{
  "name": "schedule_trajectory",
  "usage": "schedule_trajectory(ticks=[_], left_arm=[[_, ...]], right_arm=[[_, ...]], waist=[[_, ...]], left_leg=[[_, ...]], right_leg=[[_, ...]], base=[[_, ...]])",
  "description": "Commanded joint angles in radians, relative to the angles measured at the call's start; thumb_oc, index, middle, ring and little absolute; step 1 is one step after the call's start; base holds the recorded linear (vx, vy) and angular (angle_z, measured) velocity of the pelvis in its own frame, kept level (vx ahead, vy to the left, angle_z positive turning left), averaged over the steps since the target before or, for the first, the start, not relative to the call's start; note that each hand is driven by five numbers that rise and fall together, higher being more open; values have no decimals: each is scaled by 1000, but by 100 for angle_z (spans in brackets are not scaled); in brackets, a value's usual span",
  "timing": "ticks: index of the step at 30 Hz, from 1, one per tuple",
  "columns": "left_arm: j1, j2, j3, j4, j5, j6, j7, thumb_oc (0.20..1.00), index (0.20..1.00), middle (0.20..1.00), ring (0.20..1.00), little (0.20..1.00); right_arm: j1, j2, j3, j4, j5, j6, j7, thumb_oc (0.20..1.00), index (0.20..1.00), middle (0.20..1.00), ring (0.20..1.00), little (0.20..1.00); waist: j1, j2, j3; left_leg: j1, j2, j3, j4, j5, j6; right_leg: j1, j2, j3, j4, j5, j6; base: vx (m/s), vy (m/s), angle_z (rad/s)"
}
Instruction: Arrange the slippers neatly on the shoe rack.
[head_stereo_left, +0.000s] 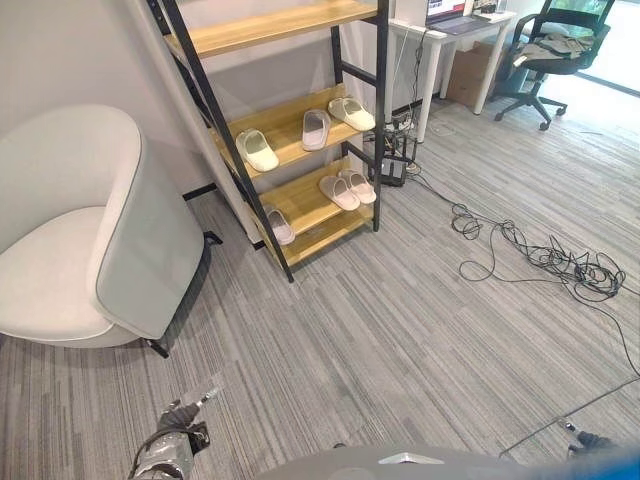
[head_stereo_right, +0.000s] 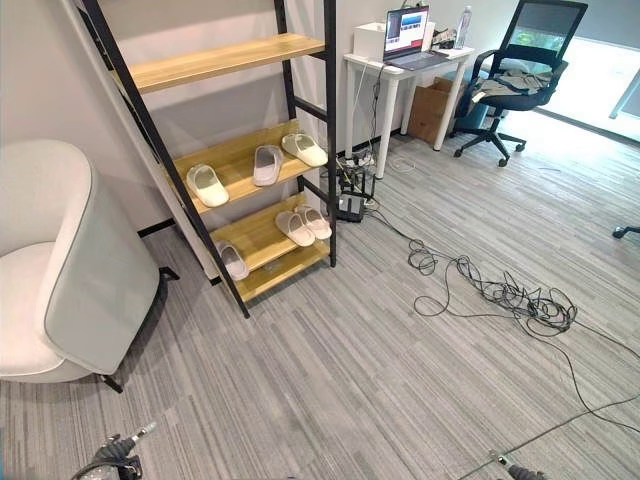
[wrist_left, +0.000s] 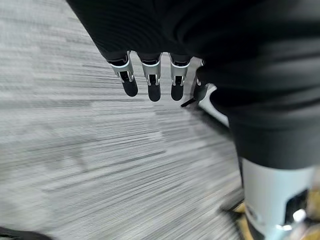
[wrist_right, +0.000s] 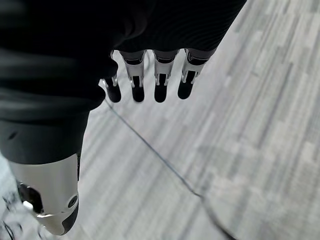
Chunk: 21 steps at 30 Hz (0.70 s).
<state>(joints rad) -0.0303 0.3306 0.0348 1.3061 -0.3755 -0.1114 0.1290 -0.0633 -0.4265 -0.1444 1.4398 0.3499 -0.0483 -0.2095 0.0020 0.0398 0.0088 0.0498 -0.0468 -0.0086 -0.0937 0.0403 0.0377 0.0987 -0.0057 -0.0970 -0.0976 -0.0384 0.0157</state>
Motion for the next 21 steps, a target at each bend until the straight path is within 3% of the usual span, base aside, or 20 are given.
schedule_trajectory(ticks=[1,6,11,12,14,15,16,17,21], left_arm=[[-35,-6,0,71,94,-8,8,1000,1000,1000,1000,1000],[-38,-43,-83,82,213,14,27,1000,1000,1000,1000,1000],[-39,-68,-149,79,294,23,39,1000,1000,1000,1000,1000],[-30,-80,-158,77,311,25,42,1000,1000,1000,1000,1000],[-31,-86,-165,69,312,24,44,1000,1000,1000,1000,1000],[-48,-91,-171,53,302,26,52,1000,1000,1000,1000,1000],[-49,-95,-174,48,297,28,55,1000,1000,1000,1000,1000],[-45,-97,-176,42,293,26,64,1000,1000,1000,1000,1000],[-32,-96,-156,53,272,27,74,1000,1000,1000,1000,1000]], right_arm=[[-2,8,23,36,29,-20,-5,1000,1000,1000,1000,1000],[-14,44,80,-7,-19,-19,-10,1000,1000,1000,1000,1000],[-43,52,159,-63,-119,-13,-19,1000,1000,1000,1000,1000],[-53,68,194,-82,-155,-13,-21,1000,1000,1000,1000,1000],[-52,81,211,-88,-171,-18,-26,1000,1000,1000,1000,1000],[-63,92,227,-103,-173,-20,-29,1000,1000,1000,1000,1000],[-65,95,235,-107,-178,-15,-30,1000,1000,1000,1000,1000],[-63,95,244,-109,-180,-12,-35,1000,1000,1000,1000,1000],[-74,109,256,-112,-179,-12,-39,1000,1000,1000,1000,1000]], waist=[[-3,-25,-22],[-12,-29,-3],[-17,-22,35],[-6,-33,60],[5,-47,87],[16,-63,123],[22,-68,132],[43,-75,128],[101,-75,104]], left_leg=[[4,31,-54,6,-92,-70],[-4,42,-46,6,-88,-76],[-5,68,-48,6,-78,-76],[-39,85,-49,91,-99,-79],[-125,76,-34,256,-125,-94],[-234,87,6,428,-81,-96],[-291,95,33,494,-67,-85],[-372,85,82,503,-84,-69],[-394,52,88,346,-29,-74]], right_leg=[[-14,-75,-6,10,-7,103],[-17,-71,-13,14,-2,93],[-77,-57,-9,129,-42,69],[-101,-49,0,188,-75,51],[-98,-53,-3,203,-91,33],[-86,-59,-13,215,-101,11],[-77,-60,-22,214,-109,3],[-51,-61,-32,197,-125,6],[20,-51,-22,160,-140,26]], base=[[0,0,0],[-6,-78,2],[-2,-111,0],[4,-160,4],[-17,-191,3],[-8,-172,14],[119,-144,43],[246,-27,54],[305,118,22]])
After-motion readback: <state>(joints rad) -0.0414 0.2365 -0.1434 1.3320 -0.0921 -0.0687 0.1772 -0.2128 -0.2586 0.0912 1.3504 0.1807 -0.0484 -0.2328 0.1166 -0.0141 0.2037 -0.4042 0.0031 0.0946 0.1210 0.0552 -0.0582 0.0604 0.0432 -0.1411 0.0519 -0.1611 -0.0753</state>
